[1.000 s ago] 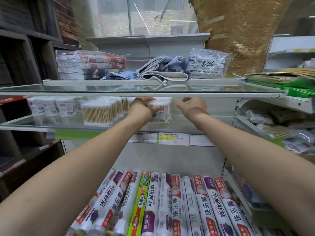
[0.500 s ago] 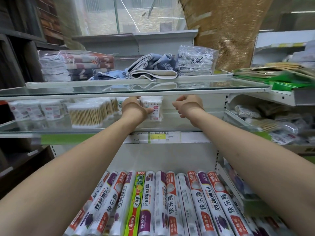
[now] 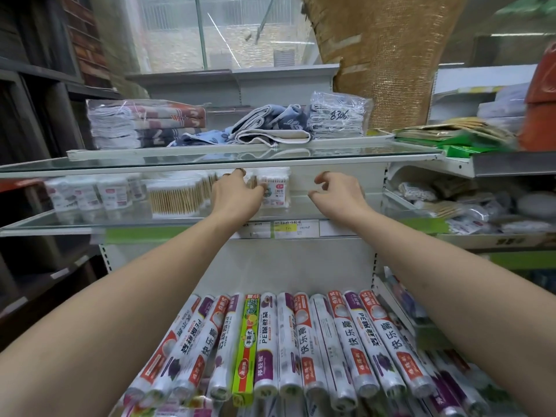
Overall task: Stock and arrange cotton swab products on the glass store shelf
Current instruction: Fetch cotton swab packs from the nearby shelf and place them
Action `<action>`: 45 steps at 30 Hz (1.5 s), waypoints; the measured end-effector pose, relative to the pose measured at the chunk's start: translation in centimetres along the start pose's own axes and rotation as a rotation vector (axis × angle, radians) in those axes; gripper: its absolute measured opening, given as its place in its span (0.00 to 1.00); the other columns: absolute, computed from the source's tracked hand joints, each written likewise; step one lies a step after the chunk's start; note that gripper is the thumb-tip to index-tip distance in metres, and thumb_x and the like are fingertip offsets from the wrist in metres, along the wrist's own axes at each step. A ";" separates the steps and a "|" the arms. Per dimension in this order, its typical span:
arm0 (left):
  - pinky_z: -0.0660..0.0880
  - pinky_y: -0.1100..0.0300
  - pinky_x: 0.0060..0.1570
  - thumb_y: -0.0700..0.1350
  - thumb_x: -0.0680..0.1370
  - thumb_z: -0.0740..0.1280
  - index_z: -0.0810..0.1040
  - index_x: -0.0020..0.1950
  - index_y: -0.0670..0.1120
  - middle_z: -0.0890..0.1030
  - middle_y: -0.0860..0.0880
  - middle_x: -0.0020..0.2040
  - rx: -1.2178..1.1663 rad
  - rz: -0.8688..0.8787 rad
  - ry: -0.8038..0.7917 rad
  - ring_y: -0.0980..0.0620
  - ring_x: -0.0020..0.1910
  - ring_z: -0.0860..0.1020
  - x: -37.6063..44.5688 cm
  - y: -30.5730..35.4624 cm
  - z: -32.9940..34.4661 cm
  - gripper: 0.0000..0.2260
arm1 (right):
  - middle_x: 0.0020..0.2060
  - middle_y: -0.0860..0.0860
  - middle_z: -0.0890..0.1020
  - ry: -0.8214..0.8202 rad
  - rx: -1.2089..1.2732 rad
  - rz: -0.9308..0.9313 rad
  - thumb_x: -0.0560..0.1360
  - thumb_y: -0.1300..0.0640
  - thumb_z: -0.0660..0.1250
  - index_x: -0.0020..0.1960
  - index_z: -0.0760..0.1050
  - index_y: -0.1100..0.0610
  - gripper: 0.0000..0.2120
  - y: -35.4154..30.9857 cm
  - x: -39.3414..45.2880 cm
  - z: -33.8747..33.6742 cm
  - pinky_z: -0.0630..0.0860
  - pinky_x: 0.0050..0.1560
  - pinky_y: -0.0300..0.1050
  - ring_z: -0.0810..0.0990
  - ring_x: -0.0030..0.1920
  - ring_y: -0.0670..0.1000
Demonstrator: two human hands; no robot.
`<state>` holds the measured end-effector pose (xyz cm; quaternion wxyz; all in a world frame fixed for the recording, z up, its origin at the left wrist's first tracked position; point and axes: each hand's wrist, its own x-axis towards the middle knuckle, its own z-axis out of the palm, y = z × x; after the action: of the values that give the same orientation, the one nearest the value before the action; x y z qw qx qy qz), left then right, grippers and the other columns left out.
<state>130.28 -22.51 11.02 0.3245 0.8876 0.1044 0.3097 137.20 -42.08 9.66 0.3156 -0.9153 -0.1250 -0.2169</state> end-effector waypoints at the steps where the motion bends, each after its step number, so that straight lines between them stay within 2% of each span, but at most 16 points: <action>1: 0.73 0.46 0.65 0.56 0.79 0.67 0.70 0.75 0.44 0.77 0.41 0.69 -0.005 0.009 -0.006 0.39 0.69 0.73 -0.7 0.2 -0.3 0.28 | 0.60 0.53 0.81 0.002 -0.024 -0.014 0.75 0.45 0.66 0.67 0.75 0.49 0.21 -0.2 -0.8 -0.2 0.74 0.64 0.51 0.76 0.64 0.57; 5: 0.74 0.47 0.62 0.55 0.79 0.68 0.74 0.70 0.43 0.78 0.41 0.66 0.011 0.073 -0.040 0.39 0.64 0.75 -3.0 0.9 -0.6 0.23 | 0.64 0.54 0.80 -0.001 -0.103 -0.037 0.76 0.47 0.67 0.69 0.75 0.50 0.23 -0.4 -3.9 -1.2 0.73 0.65 0.54 0.74 0.66 0.59; 12: 0.70 0.50 0.68 0.54 0.78 0.69 0.76 0.71 0.45 0.78 0.42 0.68 -0.030 0.196 -0.116 0.41 0.70 0.73 -5.6 3.4 1.5 0.24 | 0.63 0.56 0.80 0.043 -0.224 -0.016 0.75 0.47 0.67 0.69 0.75 0.51 0.24 1.8 -8.2 -4.8 0.73 0.66 0.54 0.73 0.67 0.60; 18: 0.66 0.52 0.71 0.52 0.79 0.69 0.77 0.70 0.45 0.78 0.45 0.69 -0.062 0.342 -0.145 0.43 0.71 0.71 -8.0 7.6 5.2 0.22 | 0.64 0.55 0.79 0.092 -0.284 0.029 0.75 0.46 0.68 0.69 0.75 0.52 0.24 6.4 -9.9 -9.0 0.70 0.67 0.53 0.73 0.67 0.59; 25: 0.66 0.53 0.70 0.53 0.80 0.68 0.75 0.71 0.43 0.78 0.44 0.69 -0.049 0.504 -0.235 0.43 0.70 0.72 -9.9 13.6 11.7 0.23 | 0.62 0.55 0.79 0.084 -0.307 0.097 0.75 0.48 0.67 0.69 0.74 0.49 0.23 13.6 -9.8 -13.3 0.72 0.64 0.54 0.74 0.66 0.59; 31: 0.72 0.50 0.65 0.53 0.79 0.68 0.77 0.69 0.45 0.80 0.44 0.66 -0.040 0.513 -0.291 0.43 0.67 0.74 -10.2 18.4 17.8 0.21 | 0.60 0.57 0.80 0.057 -0.290 0.193 0.73 0.47 0.68 0.67 0.76 0.55 0.24 19.9 -7.6 -15.8 0.75 0.60 0.52 0.76 0.62 0.60; 35: 0.73 0.51 0.62 0.49 0.77 0.69 0.77 0.69 0.46 0.80 0.42 0.65 -0.014 0.468 -0.321 0.41 0.65 0.75 -9.3 21.1 20.9 0.21 | 0.56 0.58 0.82 -0.001 -0.252 0.265 0.72 0.46 0.69 0.62 0.78 0.56 0.22 23.0 -5.7 -16.2 0.79 0.53 0.50 0.80 0.56 0.60; 38: 0.77 0.51 0.55 0.48 0.74 0.69 0.79 0.65 0.47 0.82 0.41 0.61 0.012 0.410 -0.349 0.39 0.60 0.78 -8.4 22.6 22.7 0.19 | 0.57 0.57 0.81 -0.022 -0.264 0.235 0.74 0.44 0.68 0.63 0.77 0.54 0.21 24.5 -4.7 -15.8 0.78 0.53 0.50 0.79 0.56 0.61; 41: 0.75 0.55 0.44 0.49 0.74 0.70 0.80 0.60 0.48 0.83 0.41 0.56 0.132 0.360 -0.405 0.39 0.53 0.80 -7.9 23.9 24.3 0.15 | 0.53 0.58 0.82 -0.031 -0.292 0.197 0.76 0.42 0.64 0.56 0.77 0.54 0.17 24.9 -4.0 -15.4 0.79 0.51 0.50 0.80 0.52 0.62; 43: 0.73 0.57 0.40 0.49 0.72 0.71 0.80 0.57 0.49 0.83 0.43 0.53 0.249 0.325 -0.432 0.42 0.46 0.78 -7.7 24.6 24.9 0.14 | 0.51 0.58 0.82 -0.069 -0.323 0.201 0.77 0.43 0.62 0.51 0.77 0.54 0.15 24.9 -3.4 -15.0 0.79 0.49 0.49 0.81 0.50 0.61; 45: 0.73 0.57 0.41 0.48 0.71 0.70 0.80 0.57 0.50 0.82 0.46 0.51 0.330 0.306 -0.456 0.43 0.45 0.77 -7.4 25.1 25.3 0.15 | 0.54 0.57 0.82 -0.122 -0.353 0.222 0.75 0.43 0.64 0.55 0.78 0.54 0.16 24.8 -2.6 -14.7 0.78 0.51 0.49 0.80 0.53 0.60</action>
<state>139.69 -57.58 8.35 0.1410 0.9802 -0.0570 0.1267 139.28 -70.68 5.79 0.1642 -0.9760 -0.0022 -0.1433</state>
